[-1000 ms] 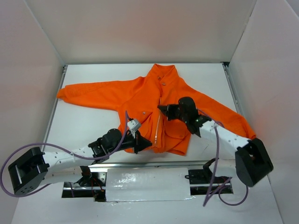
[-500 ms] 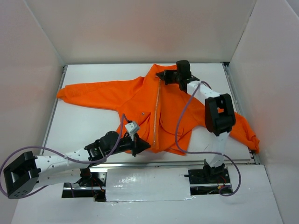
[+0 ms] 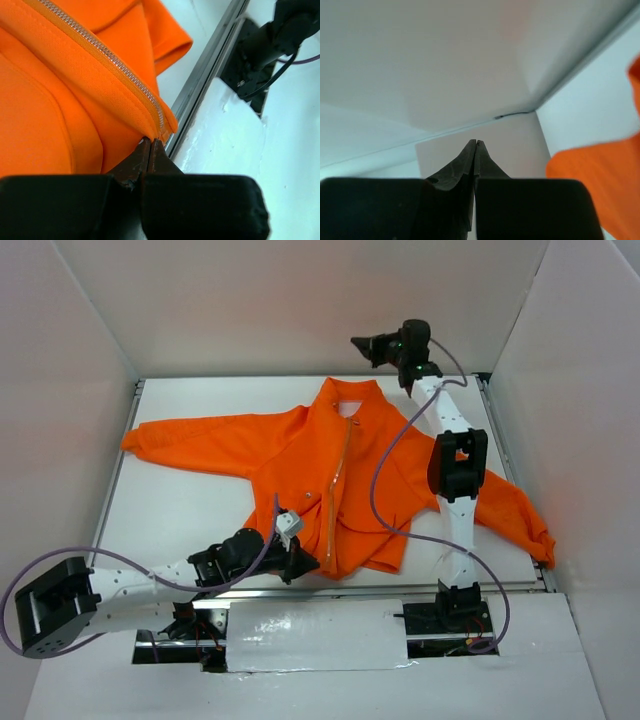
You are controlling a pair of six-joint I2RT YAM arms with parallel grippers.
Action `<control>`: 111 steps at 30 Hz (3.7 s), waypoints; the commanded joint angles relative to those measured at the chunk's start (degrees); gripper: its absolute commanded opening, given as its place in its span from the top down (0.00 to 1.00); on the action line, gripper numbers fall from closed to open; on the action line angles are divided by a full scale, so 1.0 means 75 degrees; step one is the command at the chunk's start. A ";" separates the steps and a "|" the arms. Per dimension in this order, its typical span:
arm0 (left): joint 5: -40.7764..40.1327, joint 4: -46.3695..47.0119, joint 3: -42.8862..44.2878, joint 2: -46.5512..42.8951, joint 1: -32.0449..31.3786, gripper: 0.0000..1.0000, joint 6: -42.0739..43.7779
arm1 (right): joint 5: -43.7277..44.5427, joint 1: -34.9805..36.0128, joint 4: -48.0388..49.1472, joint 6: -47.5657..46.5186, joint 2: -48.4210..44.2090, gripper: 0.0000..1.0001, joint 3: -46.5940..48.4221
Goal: Zip up the jacket
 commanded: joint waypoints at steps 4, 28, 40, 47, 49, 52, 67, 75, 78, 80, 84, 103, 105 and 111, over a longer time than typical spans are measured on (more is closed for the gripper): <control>0.0247 0.0930 0.0267 0.0944 -0.0082 1.00 -0.0178 | -0.0774 -0.0359 0.0639 -0.0702 -0.0487 1.00 0.0731; -0.5492 -0.6789 0.1778 -0.1292 -0.0363 1.00 -0.4910 | 0.1616 0.2031 0.0064 -0.2589 -0.3008 0.82 -0.6734; -0.5461 -0.7061 0.4178 -0.1189 -0.0527 0.19 -0.3169 | 0.0254 0.2314 0.0936 -0.5012 -0.5018 0.21 -0.6596; -0.5310 -0.5020 0.5612 0.0378 -0.0190 0.01 -0.0161 | 0.2244 0.0980 -0.1186 -0.5472 -0.7482 0.04 -0.6722; -0.4000 -0.4684 0.6113 0.1094 0.0709 0.01 0.0032 | 0.2876 0.0685 -0.1433 -0.5425 -0.8311 0.03 -0.7179; -0.2953 -0.3935 0.6700 0.2535 0.1311 0.01 0.0544 | 0.3697 0.0321 -0.2195 -0.5542 -0.9191 0.03 -0.7379; -0.5400 -0.5956 1.3389 1.0210 0.1875 0.03 0.1862 | 0.2061 0.0051 -0.2478 -0.6257 -1.1562 0.02 -0.8691; -0.6211 -0.6123 1.4013 1.1069 0.2062 0.14 0.1616 | 0.1779 0.0039 -0.2127 -0.6269 -1.2007 0.02 -0.9032; -0.5906 -0.6217 1.3792 1.1048 0.2203 0.58 0.1277 | 0.1685 0.0051 -0.2068 -0.6269 -1.2090 0.02 -0.9126; -0.6104 -0.6009 1.2730 1.0499 0.2145 1.00 0.1088 | 0.1767 0.0039 -0.2021 -0.6304 -1.2113 0.02 -0.9207; -0.5873 -0.2722 0.8310 0.7159 0.1957 1.00 0.0482 | 0.1196 0.0039 -0.1414 -0.6199 -1.1729 0.01 -0.9593; -0.3809 -0.2910 0.4943 0.6289 0.2168 1.00 -0.2403 | -0.1349 0.1035 0.0898 -0.6738 -0.6566 0.23 -0.8707; -0.3657 -0.3241 0.4990 0.6406 0.2145 1.00 -0.2790 | -0.1537 0.1175 0.0582 -0.6808 -0.5941 0.26 -0.7886; -0.3586 -0.3606 0.4780 0.6582 0.2133 1.00 -0.3624 | -0.0927 0.1832 -0.0463 -0.6961 -0.4088 0.27 -0.6313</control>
